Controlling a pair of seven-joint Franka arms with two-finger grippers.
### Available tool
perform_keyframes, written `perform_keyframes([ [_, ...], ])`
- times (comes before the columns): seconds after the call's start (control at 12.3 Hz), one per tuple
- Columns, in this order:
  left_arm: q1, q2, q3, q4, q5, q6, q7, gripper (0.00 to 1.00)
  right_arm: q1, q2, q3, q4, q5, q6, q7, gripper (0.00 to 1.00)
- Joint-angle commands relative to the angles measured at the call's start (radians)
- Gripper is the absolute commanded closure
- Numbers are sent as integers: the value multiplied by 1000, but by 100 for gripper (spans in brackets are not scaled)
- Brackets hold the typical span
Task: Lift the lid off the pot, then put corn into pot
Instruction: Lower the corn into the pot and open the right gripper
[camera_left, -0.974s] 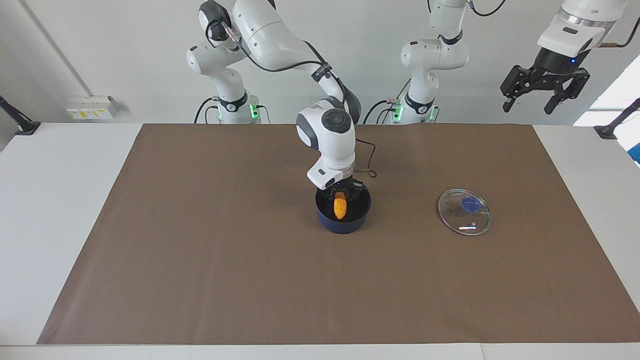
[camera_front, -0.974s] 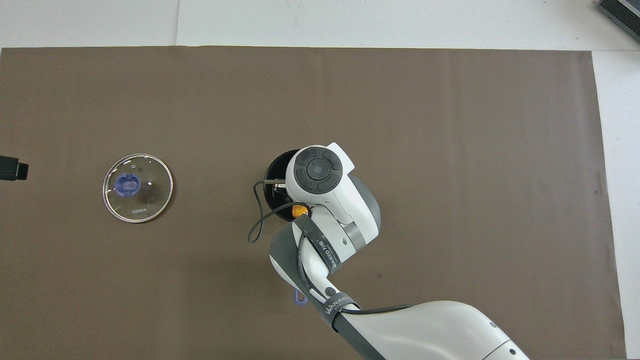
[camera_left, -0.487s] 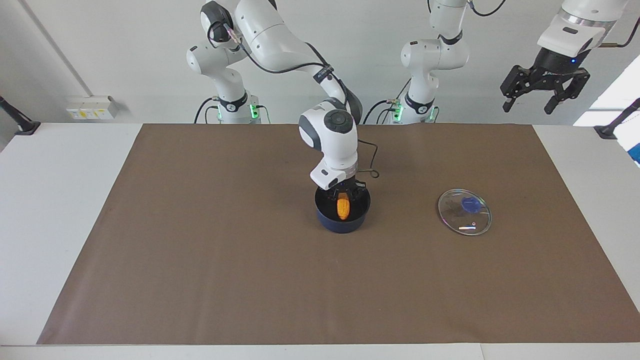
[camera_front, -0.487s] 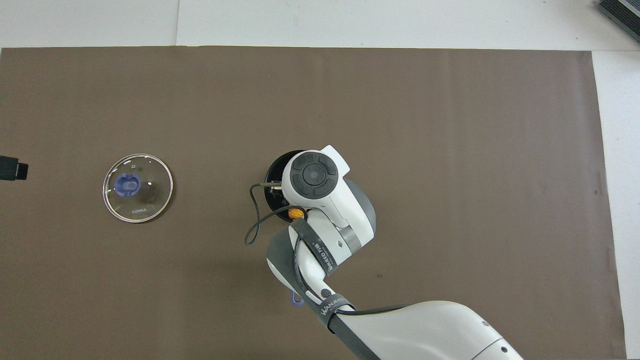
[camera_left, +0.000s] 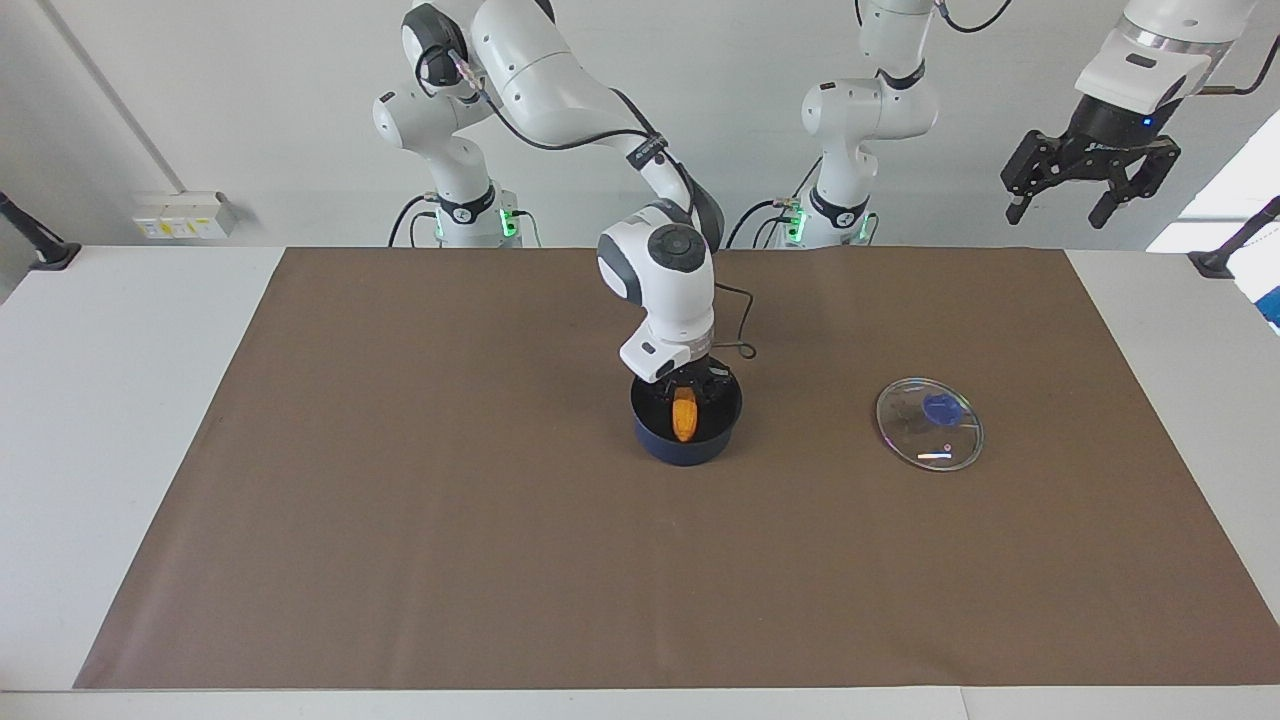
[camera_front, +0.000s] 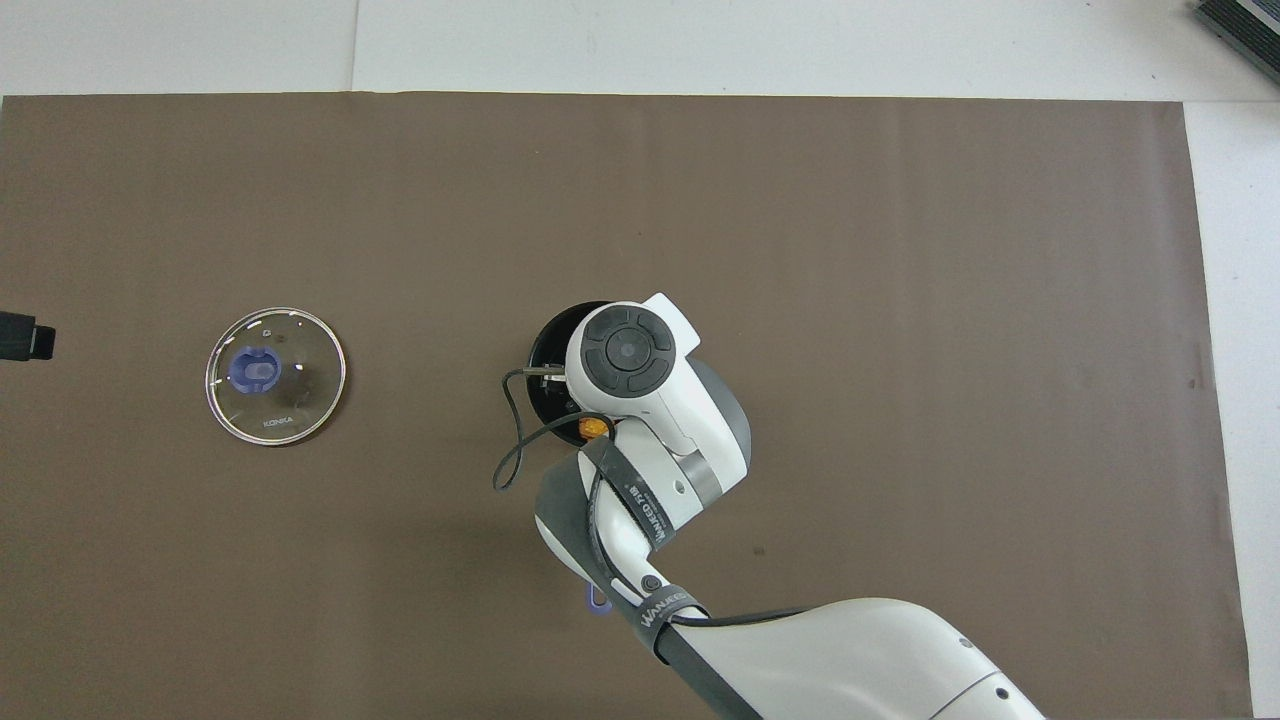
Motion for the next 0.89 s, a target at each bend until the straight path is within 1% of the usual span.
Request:
perform_keyframes([
  [0.0,8,1,-3,16,1,-8,10,0,-8,-20,2,-11,20,15,-8,0],
  [0.08,7,1,-3,14,1,-9,10,0,-8,-40,-1,-10,20,4,-8,0],
  [0.49,7,1,-3,16,1,-9,10,0,-16,-86,-9,1,8,-1,-7,0],
  [0.57,8,1,-3,16,1,-9,10,0,-33,-112,-9,0,5,-4,-7,0],
  [0.81,8,1,-3,16,2,-9,10,0,-73,-212,-9,0,0,-71,-13,0],
])
